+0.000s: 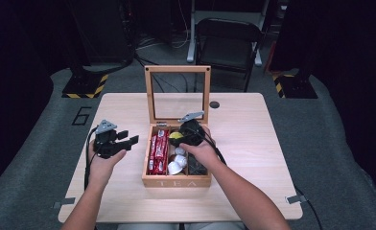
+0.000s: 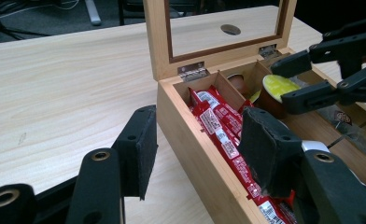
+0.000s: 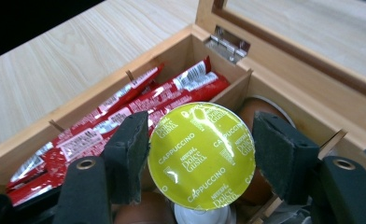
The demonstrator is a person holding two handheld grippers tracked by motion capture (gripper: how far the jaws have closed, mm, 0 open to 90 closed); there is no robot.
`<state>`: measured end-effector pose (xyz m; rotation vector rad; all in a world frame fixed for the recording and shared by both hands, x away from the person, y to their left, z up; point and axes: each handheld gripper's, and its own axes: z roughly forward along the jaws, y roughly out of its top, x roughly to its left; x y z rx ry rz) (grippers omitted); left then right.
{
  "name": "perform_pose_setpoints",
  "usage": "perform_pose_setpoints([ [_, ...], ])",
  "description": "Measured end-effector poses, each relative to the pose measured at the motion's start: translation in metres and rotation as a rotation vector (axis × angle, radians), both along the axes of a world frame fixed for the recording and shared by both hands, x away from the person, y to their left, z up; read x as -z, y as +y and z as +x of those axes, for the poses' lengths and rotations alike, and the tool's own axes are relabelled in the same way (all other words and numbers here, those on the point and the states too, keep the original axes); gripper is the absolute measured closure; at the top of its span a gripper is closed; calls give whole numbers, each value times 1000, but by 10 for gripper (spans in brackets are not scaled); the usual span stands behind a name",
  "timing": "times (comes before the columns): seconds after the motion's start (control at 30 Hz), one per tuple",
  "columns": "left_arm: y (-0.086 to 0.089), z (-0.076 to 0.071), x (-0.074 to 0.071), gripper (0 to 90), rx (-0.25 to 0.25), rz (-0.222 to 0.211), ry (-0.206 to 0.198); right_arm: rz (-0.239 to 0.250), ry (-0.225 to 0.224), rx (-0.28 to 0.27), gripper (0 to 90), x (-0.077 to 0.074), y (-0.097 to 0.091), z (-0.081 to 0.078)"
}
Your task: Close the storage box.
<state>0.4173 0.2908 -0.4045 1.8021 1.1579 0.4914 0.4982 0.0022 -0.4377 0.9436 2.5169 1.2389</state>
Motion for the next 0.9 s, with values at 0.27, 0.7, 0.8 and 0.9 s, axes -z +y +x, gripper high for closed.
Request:
perform_pose_setpoints([
  [0.27,1,0,0,463,0,1,-1,-4,-24,-3,372,-19,-5,-4],
  [0.7,1,1,1,463,-2,3,5,-6,-53,46,372,-38,-32,0],
  [0.8,2,0,1,463,-7,1,3,-11,-63,66,372,-41,-41,2],
  [0.9,2,0,1,463,-7,1,3,-11,-63,93,372,-43,-54,3],
])
